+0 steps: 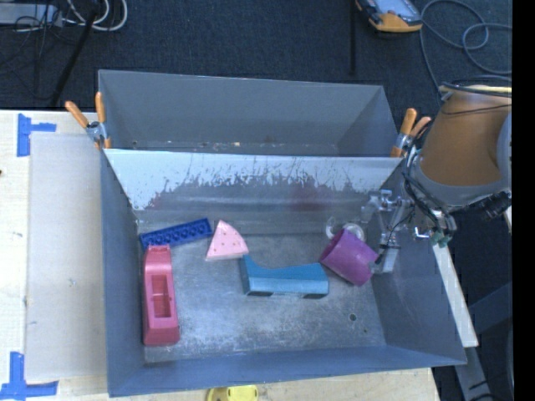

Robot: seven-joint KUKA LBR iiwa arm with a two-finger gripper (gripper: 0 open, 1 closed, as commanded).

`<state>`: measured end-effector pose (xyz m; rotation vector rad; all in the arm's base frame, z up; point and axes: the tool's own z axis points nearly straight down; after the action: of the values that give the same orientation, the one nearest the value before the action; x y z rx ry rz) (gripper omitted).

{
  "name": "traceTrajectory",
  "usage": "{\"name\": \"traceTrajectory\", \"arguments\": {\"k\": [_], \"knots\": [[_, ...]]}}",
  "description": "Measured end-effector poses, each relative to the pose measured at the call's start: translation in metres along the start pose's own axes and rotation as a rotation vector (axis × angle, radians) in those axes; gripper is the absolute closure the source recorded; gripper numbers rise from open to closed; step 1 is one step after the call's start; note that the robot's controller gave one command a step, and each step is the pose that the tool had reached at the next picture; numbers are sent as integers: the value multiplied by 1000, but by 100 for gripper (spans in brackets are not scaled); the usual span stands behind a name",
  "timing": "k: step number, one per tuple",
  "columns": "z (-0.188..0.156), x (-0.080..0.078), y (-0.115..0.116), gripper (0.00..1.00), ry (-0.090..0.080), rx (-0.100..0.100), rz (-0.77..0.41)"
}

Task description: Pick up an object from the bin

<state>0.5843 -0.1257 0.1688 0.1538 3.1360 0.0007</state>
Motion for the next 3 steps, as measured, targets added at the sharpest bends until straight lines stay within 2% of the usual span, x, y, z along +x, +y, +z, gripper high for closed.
{"name": "traceTrajectory", "arguments": {"k": [1,2,3], "knots": [[78,-3,1,0,4,-1,64],[93,-11,-3,100,-3,-1,11],[93,-11,-2,100,-3,-1,11]]}}
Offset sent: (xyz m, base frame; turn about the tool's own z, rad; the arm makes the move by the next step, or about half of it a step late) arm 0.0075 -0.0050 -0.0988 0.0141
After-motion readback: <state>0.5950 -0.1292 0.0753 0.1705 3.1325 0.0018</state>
